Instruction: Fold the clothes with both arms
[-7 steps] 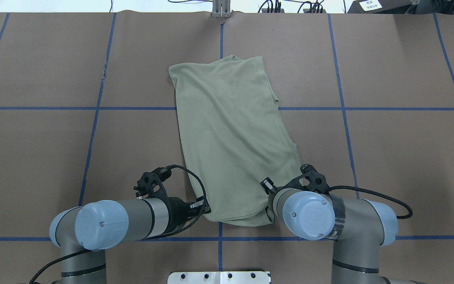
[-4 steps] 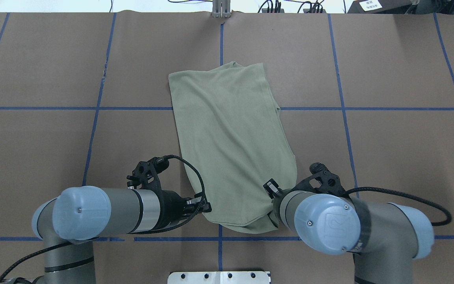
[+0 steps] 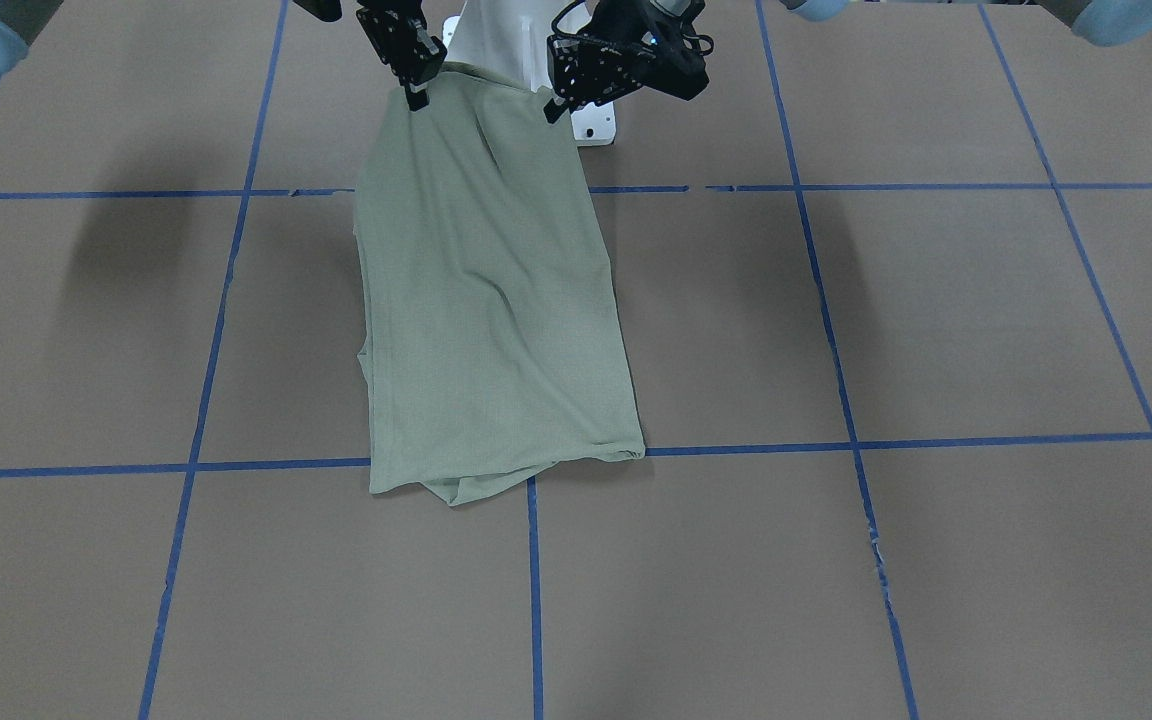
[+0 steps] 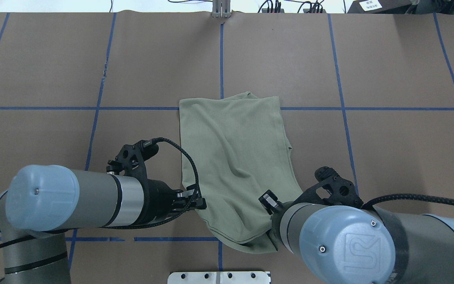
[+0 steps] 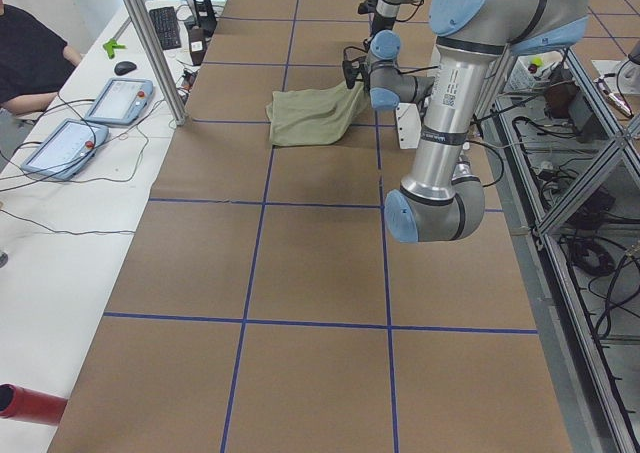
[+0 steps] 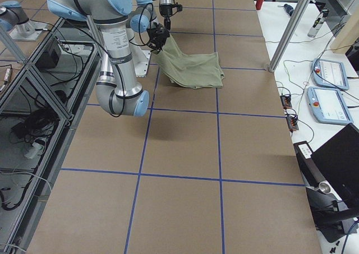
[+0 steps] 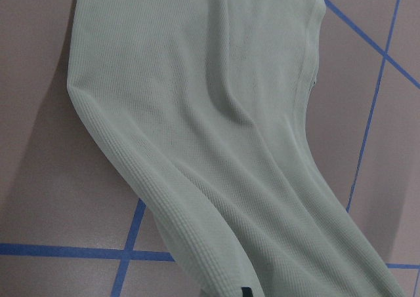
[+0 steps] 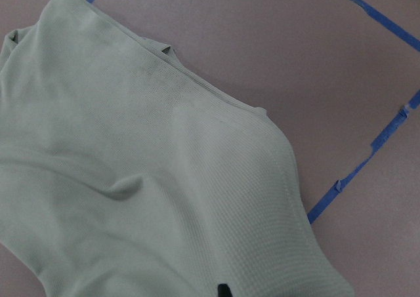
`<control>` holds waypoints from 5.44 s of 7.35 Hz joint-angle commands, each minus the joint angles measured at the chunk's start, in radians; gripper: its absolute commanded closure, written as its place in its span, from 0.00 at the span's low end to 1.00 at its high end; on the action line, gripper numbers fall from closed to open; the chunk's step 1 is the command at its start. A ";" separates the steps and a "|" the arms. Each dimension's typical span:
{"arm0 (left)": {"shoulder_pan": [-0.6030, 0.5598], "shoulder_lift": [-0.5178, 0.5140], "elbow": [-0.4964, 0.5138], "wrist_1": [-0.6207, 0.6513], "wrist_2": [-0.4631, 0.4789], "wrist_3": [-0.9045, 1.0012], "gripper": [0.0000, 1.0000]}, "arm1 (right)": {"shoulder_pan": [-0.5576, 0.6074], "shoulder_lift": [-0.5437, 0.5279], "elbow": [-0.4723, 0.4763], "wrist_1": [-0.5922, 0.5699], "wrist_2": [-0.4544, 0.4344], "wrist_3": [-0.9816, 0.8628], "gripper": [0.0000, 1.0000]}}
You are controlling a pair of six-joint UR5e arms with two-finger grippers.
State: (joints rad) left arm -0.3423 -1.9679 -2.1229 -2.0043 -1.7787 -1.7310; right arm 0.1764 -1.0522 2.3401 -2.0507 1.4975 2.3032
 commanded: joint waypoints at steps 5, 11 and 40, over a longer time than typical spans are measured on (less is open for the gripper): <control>-0.285 -0.196 0.263 0.111 -0.107 0.287 1.00 | 0.306 0.106 -0.337 0.237 0.116 -0.302 1.00; -0.302 -0.275 0.673 -0.077 -0.097 0.399 1.00 | 0.399 0.256 -0.910 0.593 0.118 -0.448 1.00; -0.242 -0.278 0.753 -0.113 0.014 0.346 0.00 | 0.667 0.273 -1.030 0.589 0.303 -1.220 0.00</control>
State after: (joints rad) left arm -0.5774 -2.2371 -1.3960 -2.1242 -1.7966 -1.3721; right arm 0.8436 -0.7706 1.2958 -1.4619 1.8007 1.0814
